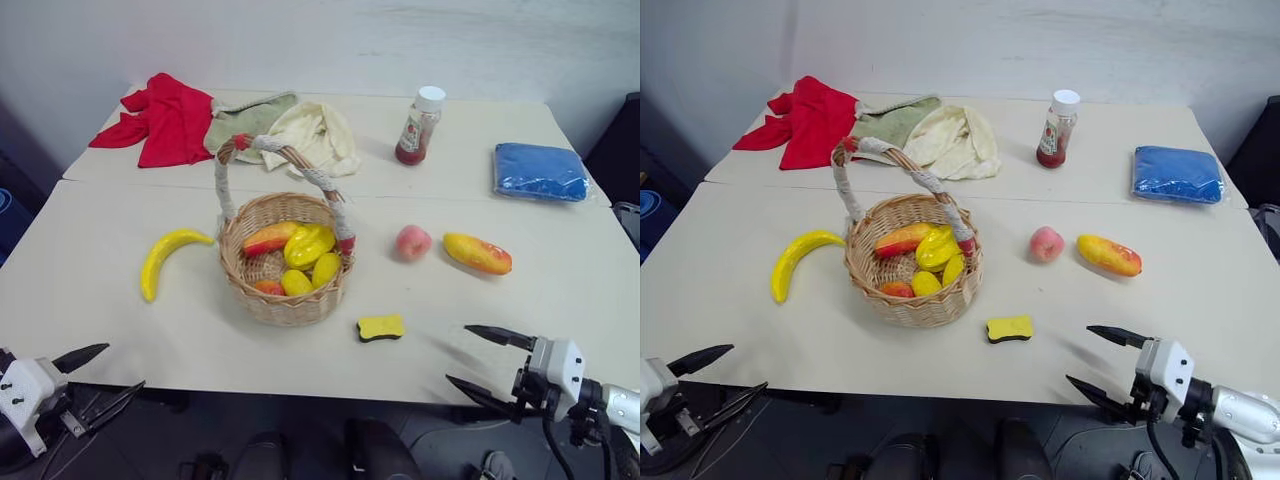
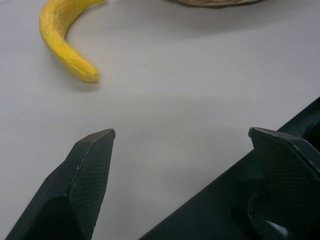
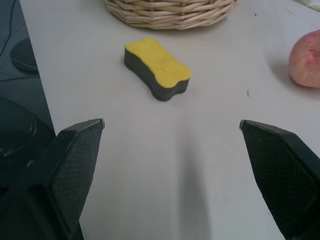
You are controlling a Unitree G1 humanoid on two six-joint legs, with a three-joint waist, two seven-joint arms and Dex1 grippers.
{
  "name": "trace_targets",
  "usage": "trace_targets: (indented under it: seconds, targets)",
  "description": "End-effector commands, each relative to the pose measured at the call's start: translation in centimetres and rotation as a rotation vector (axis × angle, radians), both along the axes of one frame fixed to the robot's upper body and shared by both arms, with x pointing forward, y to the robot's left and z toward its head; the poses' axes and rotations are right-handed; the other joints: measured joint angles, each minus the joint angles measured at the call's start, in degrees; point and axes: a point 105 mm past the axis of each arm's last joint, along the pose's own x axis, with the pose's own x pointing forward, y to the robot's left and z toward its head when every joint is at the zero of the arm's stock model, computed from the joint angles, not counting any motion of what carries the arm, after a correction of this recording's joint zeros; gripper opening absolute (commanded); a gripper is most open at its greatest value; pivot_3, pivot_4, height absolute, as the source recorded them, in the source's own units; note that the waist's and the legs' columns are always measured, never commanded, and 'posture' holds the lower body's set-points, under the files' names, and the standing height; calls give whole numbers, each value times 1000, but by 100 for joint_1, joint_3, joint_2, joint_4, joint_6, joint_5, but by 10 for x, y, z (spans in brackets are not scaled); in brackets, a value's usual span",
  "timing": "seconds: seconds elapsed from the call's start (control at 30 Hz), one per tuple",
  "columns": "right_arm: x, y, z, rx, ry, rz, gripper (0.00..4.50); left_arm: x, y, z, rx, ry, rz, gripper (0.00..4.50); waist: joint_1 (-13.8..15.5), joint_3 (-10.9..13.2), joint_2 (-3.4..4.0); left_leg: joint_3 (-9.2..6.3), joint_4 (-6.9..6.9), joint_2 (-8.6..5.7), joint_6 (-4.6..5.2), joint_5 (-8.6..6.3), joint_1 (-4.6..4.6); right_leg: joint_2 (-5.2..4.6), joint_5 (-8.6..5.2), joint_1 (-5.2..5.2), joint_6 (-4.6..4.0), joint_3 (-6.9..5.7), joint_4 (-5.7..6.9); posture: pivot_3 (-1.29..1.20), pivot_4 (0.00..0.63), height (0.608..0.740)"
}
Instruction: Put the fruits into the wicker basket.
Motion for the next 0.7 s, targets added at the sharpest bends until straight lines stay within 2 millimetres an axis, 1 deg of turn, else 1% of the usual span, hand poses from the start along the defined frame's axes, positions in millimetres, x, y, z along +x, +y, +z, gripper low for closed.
trace_targets:
  seconds: [0.03,0.1,0.23,0.3,0.33,0.4,0.47,0.53,0.57,0.6,0.63,0.7]
  targets:
    - [0,3,3,1,-31,35,4465,-2,-2,5,-10,-8,10,4500,4,0,0,0,0,0,0,0,-1,0,0,-1,0,0,0,0,150,740]
    - [2,5,3,14,-43,56,4465,-2,-3,3,-34,15,22,4500,4,0,0,0,0,0,0,0,-1,0,0,-1,0,-2,0,0,150,740]
    - [13,9,8,62,-94,31,4465,-6,-10,2,-152,78,17,4500,3,-2,-4,-1,2,0,0,0,0,0,1,0,2,-2,1,0,150,740]
    - [19,19,18,122,-119,54,4465,-5,-6,3,-206,93,65,4500,-4,0,0,-1,2,0,0,0,0,0,1,-1,2,-2,3,0,150,740]
    - [22,26,29,174,-138,78,4465,-5,-1,5,-239,92,103,4500,-8,0,0,0,2,0,0,0,0,0,1,-1,2,0,3,0,150,740]
    - [31,40,53,282,-176,98,4465,-6,12,9,-309,73,196,4500,-22,0,0,-1,2,2,-2,1,-1,3,1,-5,2,0,10,0,150,740]
    - [38,58,82,373,-250,134,4465,-11,37,9,-401,55,357,4500,-40,1,1,-1,3,3,-4,2,-3,3,1,-12,2,2,17,0,150,740]
    - [37,75,102,418,-301,199,4465,-20,58,6,-487,74,501,4500,-25,1,1,-1,3,3,-7,4,-3,4,1,-17,1,1,25,0,150,740]
    - [35,82,108,430,-312,227,4465,-23,64,6,-531,81,546,4500,-14,1,1,-3,1,4,-9,3,-4,6,0,-20,1,-2,25,0,150,740]
    - [32,92,117,431,-341,277,4465,-26,76,11,-600,64,609,4500,-10,0,0,-6,0,4,-10,3,-6,6,-1,-21,-1,-5,25,0,150,740]
    - [29,98,122,430,-360,309,4465,-28,84,15,-651,51,647,4500,6,-1,-2,-8,0,4,-11,2,-9,6,-1,-23,-1,-7,24,0,150,740]
    - [26,104,127,414,-388,344,4465,-27,93,22,-700,59,678,4500,31,-8,-15,-16,9,3,-10,2,-20,3,-1,-23,-1,-19,23,0,150,740]
